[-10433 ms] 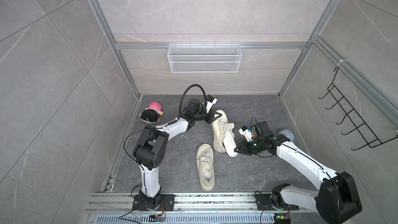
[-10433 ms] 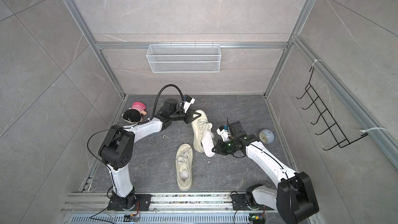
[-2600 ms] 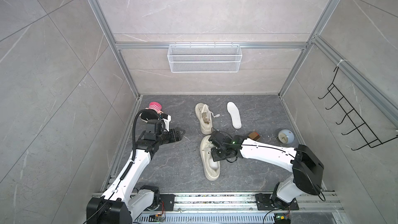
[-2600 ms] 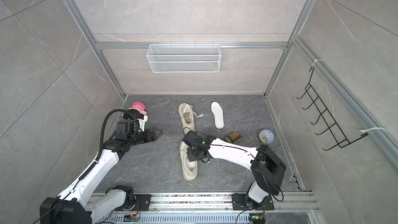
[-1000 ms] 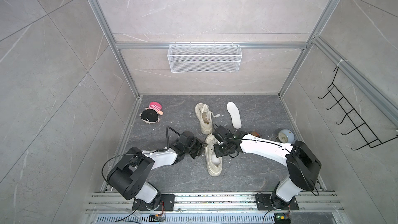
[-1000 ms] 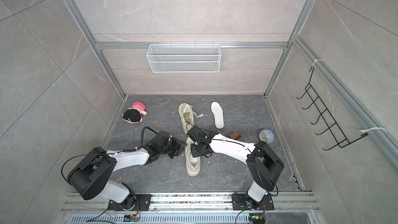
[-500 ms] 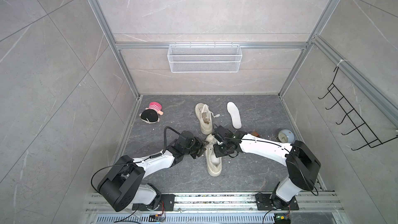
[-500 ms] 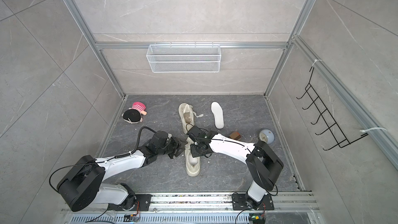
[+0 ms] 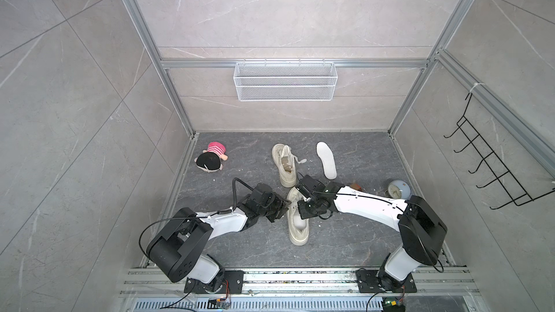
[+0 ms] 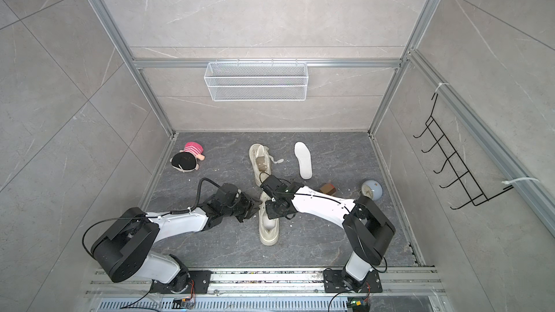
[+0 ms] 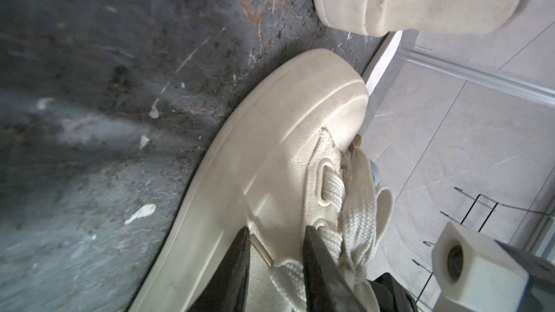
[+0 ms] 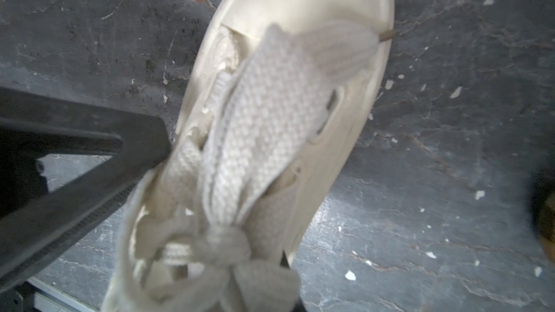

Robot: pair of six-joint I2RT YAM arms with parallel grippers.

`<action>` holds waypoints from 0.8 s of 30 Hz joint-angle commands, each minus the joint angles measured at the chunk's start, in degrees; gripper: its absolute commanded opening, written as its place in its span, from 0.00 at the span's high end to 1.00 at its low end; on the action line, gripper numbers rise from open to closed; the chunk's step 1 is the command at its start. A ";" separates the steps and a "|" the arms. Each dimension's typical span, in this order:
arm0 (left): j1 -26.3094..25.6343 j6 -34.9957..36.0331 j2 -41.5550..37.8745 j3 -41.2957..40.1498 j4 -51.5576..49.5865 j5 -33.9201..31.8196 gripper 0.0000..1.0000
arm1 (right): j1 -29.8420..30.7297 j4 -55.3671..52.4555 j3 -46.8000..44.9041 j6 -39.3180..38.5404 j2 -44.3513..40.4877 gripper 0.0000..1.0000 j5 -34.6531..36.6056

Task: Remove the insole from the shoe
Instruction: Untie the shoelace on the shoe.

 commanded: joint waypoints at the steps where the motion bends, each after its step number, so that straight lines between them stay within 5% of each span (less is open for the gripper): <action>1: -0.44 2.97 -0.22 2.99 -1.17 -1.59 0.80 | 0.11 -0.74 1.10 -1.26 0.92 1.00 -0.09; 5: -0.44 5.45 -2.03 3.67 -3.94 -3.08 0.98 | 0.12 -1.13 0.98 -1.80 0.74 1.00 -0.04; 9: -0.44 14.91 -6.18 8.58 -12.88 -6.14 1.00 | -0.19 -0.63 0.19 -2.70 -0.87 1.00 -0.57; 14: -0.57 25.57 -10.27 13.58 -16.87 -7.67 1.00 | -1.88 4.62 -4.20 -5.68 -6.88 0.70 -6.45; 18: -1.45 27.22 -10.40 14.38 -16.31 -6.48 1.00 | -2.08 4.53 -5.70 -7.39 -8.41 0.48 -9.59; 24: -1.77 29.66 -11.96 14.60 -15.35 -8.24 1.00 | -1.40 9.46 -10.49 -3.26 -6.01 0.44 -14.05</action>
